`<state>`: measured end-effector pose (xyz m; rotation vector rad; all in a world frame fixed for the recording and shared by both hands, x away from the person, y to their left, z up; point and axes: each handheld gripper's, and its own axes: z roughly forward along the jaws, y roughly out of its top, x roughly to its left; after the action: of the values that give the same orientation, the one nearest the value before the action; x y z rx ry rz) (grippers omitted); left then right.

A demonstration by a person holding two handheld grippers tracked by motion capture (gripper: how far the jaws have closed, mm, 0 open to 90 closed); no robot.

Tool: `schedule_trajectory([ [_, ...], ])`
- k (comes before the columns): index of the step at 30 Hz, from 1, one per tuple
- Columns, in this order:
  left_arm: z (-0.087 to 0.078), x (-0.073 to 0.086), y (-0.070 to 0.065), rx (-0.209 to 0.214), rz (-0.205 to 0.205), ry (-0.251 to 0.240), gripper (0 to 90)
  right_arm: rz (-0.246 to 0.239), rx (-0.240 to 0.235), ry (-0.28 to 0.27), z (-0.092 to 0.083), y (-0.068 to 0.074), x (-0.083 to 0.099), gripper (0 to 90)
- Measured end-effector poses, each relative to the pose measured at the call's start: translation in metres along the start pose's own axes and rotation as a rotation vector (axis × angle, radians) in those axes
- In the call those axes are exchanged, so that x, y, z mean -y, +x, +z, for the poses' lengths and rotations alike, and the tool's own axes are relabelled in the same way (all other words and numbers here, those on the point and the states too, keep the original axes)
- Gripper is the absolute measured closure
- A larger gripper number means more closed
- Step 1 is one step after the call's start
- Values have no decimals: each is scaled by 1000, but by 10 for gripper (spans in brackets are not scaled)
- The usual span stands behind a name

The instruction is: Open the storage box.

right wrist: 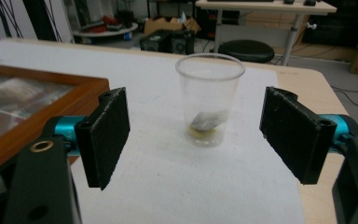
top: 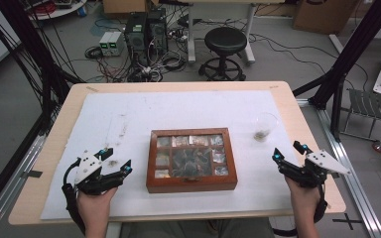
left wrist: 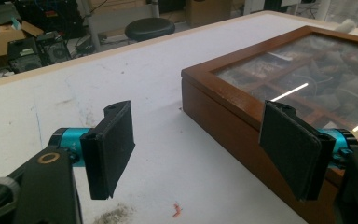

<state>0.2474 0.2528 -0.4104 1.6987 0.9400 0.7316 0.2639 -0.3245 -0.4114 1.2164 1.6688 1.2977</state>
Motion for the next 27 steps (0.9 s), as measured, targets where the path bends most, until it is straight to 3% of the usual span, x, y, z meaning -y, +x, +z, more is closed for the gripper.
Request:
schedule_trajectory([
  [2, -1, 2, 0, -1, -21, -2, 262, 1, 0, -14, -1, -2, -1, 224],
  [5, -2, 6, 1, 45, -49, -10, 263, 33, -23, 17, -1, -2, -3, 215],
  [10, -4, 7, -2, 105, -51, -18, 260, 26, -58, 14, -3, 0, -5, 215],
  [14, -4, 8, -8, 99, -43, -25, 233, 17, -62, 17, -4, 3, -7, 215],
  [19, -7, 4, -16, 140, -27, -43, 232, 0, -52, 7, -6, 5, -11, 215],
  [27, -17, 11, -29, 181, 0, 3, 233, 5, -33, -13, -13, 1, -13, 215],
])
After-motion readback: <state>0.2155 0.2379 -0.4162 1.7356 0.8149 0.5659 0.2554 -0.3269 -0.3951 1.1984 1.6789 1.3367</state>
